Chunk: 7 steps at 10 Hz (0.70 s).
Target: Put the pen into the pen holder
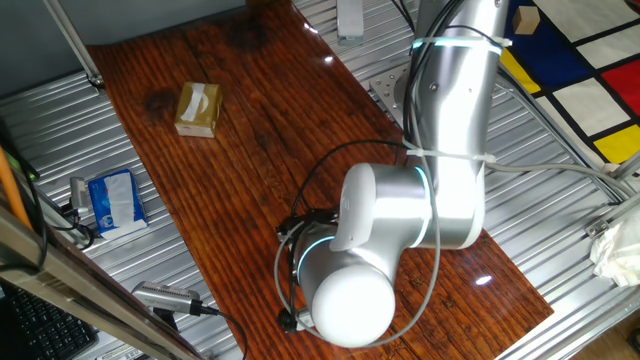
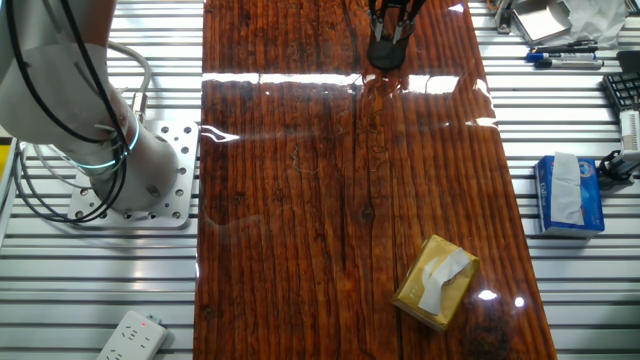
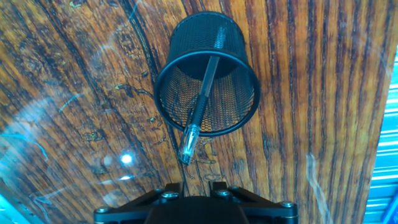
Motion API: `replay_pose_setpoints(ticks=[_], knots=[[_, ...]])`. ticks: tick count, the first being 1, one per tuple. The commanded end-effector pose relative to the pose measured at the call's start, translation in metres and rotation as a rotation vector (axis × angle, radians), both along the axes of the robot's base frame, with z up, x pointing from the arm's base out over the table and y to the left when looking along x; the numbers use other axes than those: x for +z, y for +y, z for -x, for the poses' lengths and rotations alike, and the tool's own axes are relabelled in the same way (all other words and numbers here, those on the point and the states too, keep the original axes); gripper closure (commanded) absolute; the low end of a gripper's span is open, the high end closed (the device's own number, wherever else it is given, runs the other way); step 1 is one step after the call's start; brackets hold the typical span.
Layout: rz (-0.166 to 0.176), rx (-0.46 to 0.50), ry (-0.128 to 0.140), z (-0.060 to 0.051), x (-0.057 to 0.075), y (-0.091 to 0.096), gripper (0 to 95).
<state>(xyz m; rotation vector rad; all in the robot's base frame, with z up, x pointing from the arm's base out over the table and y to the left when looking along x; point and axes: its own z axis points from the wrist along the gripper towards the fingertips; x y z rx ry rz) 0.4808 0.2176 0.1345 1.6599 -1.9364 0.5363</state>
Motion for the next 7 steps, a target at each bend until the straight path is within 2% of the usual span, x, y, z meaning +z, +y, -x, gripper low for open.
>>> replay_pose_setpoints(ticks=[1, 2, 5, 7], knots=[[-0.012, 0.000, -0.006, 0.000, 0.000, -0.001, 76.0], [-0.030, -0.002, -0.010, -0.002, -0.001, -0.004, 95.0], [-0.055, 0.006, -0.014, -0.004, -0.004, -0.011, 95.0], [-0.065, 0.007, -0.035, -0.004, -0.005, -0.014, 95.0]])
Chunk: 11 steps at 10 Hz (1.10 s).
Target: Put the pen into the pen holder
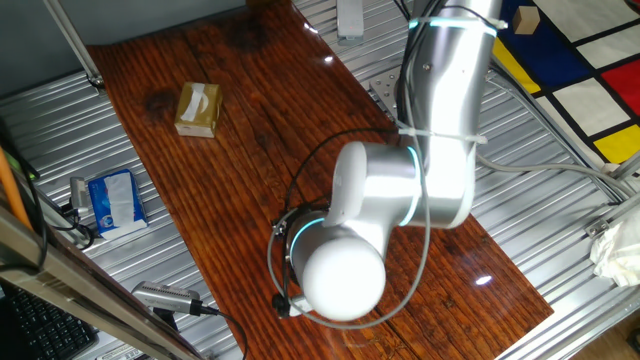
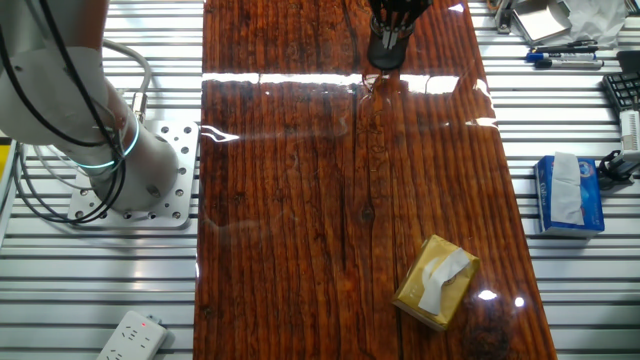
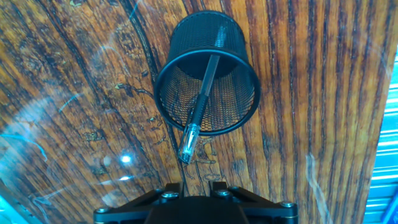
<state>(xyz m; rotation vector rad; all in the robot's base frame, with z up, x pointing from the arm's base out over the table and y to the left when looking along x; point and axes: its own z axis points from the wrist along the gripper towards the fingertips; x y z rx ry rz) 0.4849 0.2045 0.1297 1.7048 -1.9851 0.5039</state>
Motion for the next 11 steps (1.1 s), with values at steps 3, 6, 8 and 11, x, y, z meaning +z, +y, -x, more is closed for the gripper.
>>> replay_pose_setpoints(ticks=[3, 6, 8, 11], knots=[[-0.028, -0.003, -0.026, 0.0002, -0.0006, -0.0009, 95.0], [-0.034, -0.014, -0.040, -0.0001, -0.0005, -0.0006, 95.0], [-0.039, -0.012, -0.042, -0.0003, -0.0007, -0.0005, 95.0], [-0.046, -0.016, -0.048, -0.0003, -0.0007, -0.0004, 95.0]])
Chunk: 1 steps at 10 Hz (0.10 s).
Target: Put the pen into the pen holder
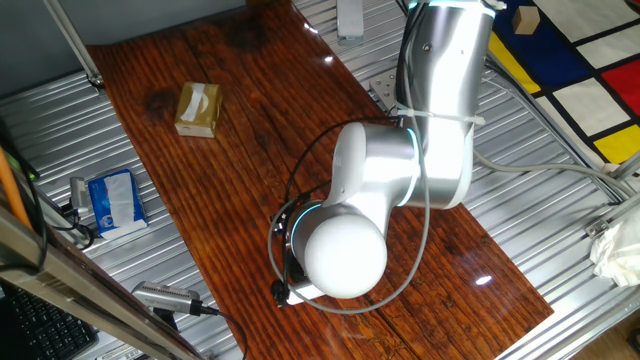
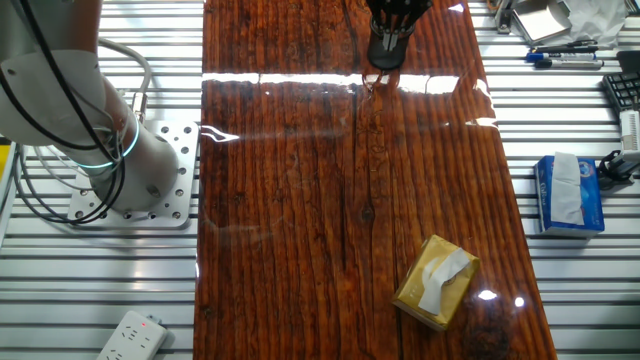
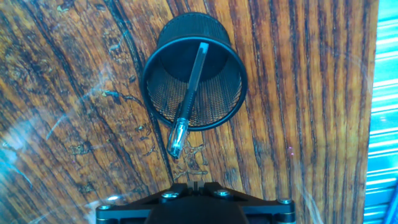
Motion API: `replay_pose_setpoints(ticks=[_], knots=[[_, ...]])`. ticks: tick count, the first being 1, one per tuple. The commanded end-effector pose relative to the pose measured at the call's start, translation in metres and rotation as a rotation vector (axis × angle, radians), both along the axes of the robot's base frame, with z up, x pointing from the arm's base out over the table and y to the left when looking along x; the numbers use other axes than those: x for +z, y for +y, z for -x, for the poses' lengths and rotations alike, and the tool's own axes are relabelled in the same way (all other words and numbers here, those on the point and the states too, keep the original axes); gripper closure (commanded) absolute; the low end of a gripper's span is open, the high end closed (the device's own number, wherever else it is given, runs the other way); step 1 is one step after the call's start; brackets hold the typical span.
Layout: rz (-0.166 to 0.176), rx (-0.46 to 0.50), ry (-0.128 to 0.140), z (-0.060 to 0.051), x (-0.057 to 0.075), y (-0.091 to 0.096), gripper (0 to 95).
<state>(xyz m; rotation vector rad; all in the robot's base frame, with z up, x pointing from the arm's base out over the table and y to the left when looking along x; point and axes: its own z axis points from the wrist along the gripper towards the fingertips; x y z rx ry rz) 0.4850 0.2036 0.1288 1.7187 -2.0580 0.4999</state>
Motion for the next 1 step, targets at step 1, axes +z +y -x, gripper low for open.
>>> replay_pose_setpoints(ticks=[1], knots=[[0.002, 0.001, 0.000, -0.0002, 0.0002, 0.0005, 95.0]])
